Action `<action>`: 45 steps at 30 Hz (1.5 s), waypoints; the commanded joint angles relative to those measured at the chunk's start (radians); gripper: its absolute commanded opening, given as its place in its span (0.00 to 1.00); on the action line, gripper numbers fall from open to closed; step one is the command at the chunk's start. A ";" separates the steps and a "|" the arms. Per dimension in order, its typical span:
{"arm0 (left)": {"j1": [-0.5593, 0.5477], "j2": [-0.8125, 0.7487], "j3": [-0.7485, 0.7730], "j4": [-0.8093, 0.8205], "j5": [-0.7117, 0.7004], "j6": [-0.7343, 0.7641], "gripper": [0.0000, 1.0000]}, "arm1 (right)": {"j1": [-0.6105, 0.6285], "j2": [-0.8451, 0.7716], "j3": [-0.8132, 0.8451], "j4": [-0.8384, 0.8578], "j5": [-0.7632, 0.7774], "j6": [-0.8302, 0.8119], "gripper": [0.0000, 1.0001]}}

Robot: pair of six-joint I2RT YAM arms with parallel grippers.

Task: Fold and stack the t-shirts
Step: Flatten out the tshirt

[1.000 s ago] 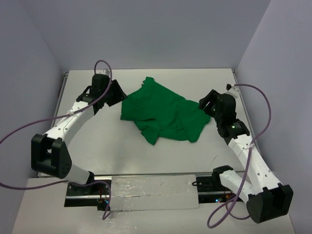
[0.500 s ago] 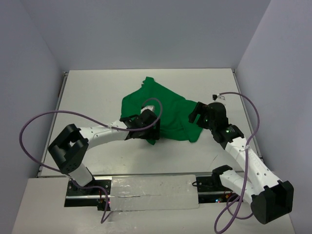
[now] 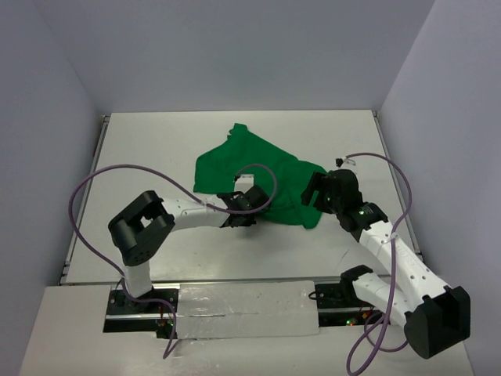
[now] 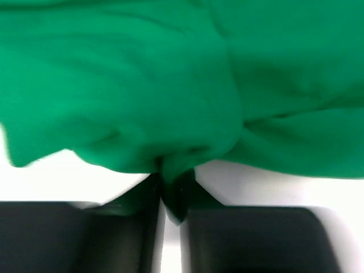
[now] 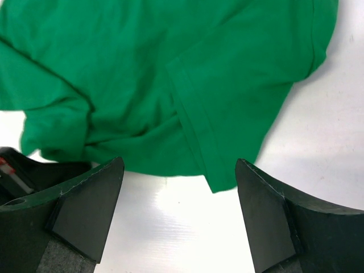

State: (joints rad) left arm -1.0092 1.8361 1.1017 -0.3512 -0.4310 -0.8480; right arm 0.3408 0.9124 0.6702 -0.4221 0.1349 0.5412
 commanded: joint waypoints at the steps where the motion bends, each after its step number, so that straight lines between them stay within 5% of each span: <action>1: 0.005 0.000 0.064 -0.115 -0.141 -0.014 0.10 | 0.007 0.005 -0.016 0.011 0.004 0.000 0.86; 5: 0.034 -0.148 0.074 -0.199 -0.110 0.046 0.10 | 0.008 0.027 -0.012 0.024 -0.005 -0.005 0.86; 10: 0.194 -0.454 -0.036 -0.117 0.188 0.143 0.10 | 0.032 0.095 -0.006 0.036 -0.006 -0.025 0.84; 18: 0.374 -0.576 -0.094 0.003 0.513 0.158 0.10 | 0.145 0.291 0.035 0.063 0.061 -0.037 0.80; 37: 0.383 -0.518 -0.128 0.049 0.538 0.119 0.10 | 0.186 0.721 0.370 0.049 0.160 -0.051 0.78; 45: 0.398 -0.529 -0.135 0.042 0.527 0.120 0.10 | 0.166 0.794 0.378 0.053 0.216 -0.022 0.62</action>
State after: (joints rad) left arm -0.6239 1.3140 0.9726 -0.3473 0.0917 -0.7246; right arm 0.5197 1.7125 1.0344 -0.3706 0.2852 0.5009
